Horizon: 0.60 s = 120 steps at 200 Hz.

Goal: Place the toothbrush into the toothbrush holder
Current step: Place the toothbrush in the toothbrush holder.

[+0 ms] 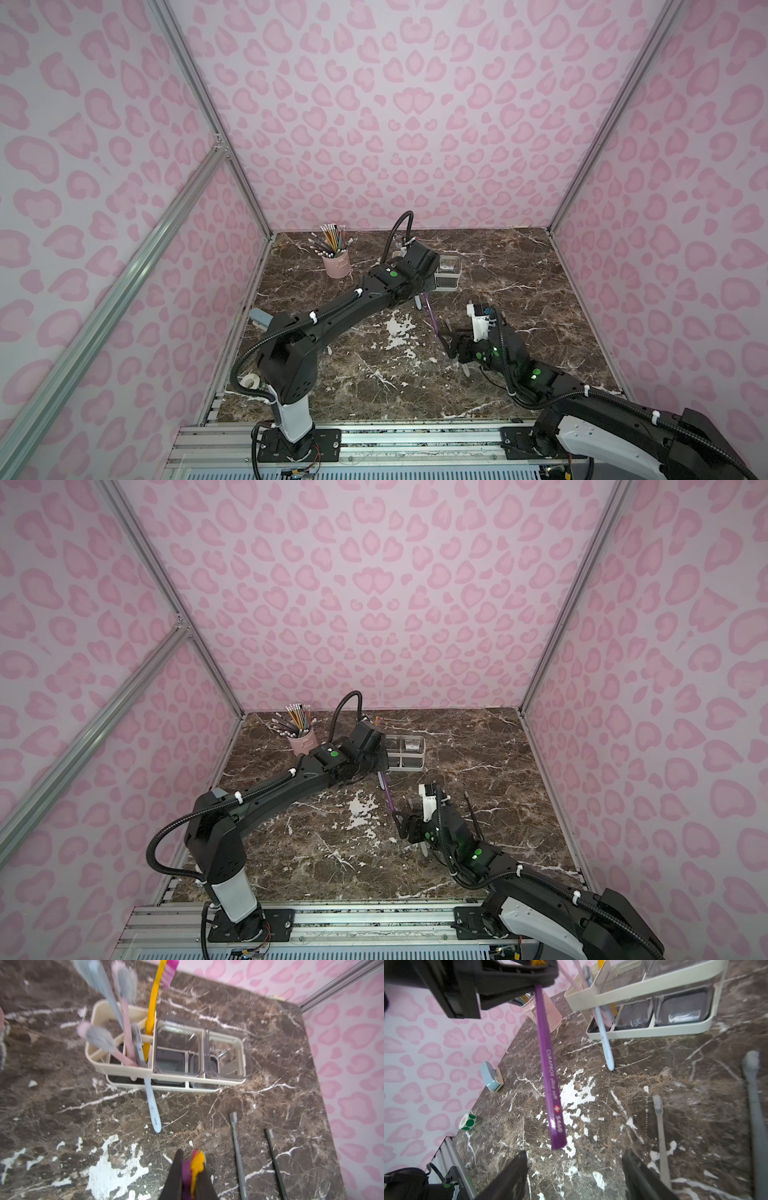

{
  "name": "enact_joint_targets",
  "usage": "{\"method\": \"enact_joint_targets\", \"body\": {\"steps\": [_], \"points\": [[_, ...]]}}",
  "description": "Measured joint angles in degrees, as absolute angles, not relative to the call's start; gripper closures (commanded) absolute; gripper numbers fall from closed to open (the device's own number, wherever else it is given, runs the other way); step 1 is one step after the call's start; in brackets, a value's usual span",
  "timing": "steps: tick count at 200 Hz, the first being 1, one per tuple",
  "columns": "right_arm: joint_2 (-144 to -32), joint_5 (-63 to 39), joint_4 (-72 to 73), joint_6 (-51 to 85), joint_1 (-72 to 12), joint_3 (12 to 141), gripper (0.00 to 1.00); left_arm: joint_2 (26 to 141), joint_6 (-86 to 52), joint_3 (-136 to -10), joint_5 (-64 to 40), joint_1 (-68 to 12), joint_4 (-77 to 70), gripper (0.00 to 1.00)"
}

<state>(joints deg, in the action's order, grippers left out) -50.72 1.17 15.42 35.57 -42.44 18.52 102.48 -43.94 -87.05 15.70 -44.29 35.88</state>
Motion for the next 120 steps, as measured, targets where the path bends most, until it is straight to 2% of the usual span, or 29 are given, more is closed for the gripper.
{"method": "enact_joint_targets", "body": {"steps": [35, 64, 120], "points": [[-42.92, 2.46, 15.4, 35.55, -40.8, 14.74, 0.08, 94.26, -40.34, -81.45, 24.62, -43.97, 28.97, 0.98], [-38.7, 3.07, 15.18, 35.48, -39.75, 12.97, 0.06, 86.85, -37.45, -73.25, 30.61, -42.76, 18.52, 0.98], [-38.13, 3.22, 14.96, 35.05, -39.38, 12.27, 0.05, 82.48, -34.46, -66.78, 31.35, -34.44, 3.99, 0.98]]}}
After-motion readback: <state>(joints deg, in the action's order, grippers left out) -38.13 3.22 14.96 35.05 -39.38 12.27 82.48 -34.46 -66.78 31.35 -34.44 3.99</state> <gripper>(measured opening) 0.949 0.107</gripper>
